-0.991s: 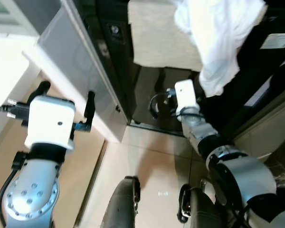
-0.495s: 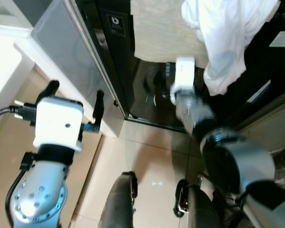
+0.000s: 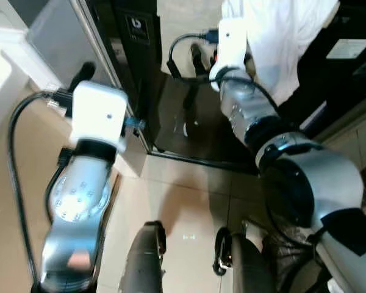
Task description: Clothes washing
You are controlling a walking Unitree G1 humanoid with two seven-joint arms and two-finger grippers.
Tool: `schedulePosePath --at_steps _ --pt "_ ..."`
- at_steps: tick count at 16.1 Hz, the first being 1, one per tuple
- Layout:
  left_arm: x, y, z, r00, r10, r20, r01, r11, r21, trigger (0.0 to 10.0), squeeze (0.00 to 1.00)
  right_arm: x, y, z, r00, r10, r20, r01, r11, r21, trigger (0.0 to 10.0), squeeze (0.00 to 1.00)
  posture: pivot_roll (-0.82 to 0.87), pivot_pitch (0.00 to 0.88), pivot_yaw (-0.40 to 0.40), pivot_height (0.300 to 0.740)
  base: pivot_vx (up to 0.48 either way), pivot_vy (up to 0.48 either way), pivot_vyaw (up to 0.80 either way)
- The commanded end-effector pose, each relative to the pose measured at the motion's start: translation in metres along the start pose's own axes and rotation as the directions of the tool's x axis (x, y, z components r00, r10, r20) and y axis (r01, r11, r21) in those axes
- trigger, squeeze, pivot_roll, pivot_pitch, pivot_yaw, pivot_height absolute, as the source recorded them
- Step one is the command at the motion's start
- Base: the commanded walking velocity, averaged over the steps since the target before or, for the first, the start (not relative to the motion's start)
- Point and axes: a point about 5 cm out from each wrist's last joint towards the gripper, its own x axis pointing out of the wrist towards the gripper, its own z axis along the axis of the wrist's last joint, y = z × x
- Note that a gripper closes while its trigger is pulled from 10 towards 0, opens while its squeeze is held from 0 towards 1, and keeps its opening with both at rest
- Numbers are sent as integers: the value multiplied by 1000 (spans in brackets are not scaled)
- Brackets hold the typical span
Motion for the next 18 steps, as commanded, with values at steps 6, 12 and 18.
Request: schedulePosePath --at_steps 6,12,18 --pt "17 -6 -34 999 -3 -50 5 999 46 10000 0 -4 -43 81 902 7 432 14 999 -45 10000 0 157 41 -75 708 0 0 0" --pt "19 -17 -47 997 -71 -29 72 997 36 10000 0 -60 -52 -42 938 -11 347 45 995 -91 10000 0 62 17 -47 708 0 0 0" --pt "24 -15 -50 997 -80 -20 80 997 9 10000 0 -81 -44 -87 983 -18 182 31 997 -68 10000 0 72 13 -32 708 0 0 0"
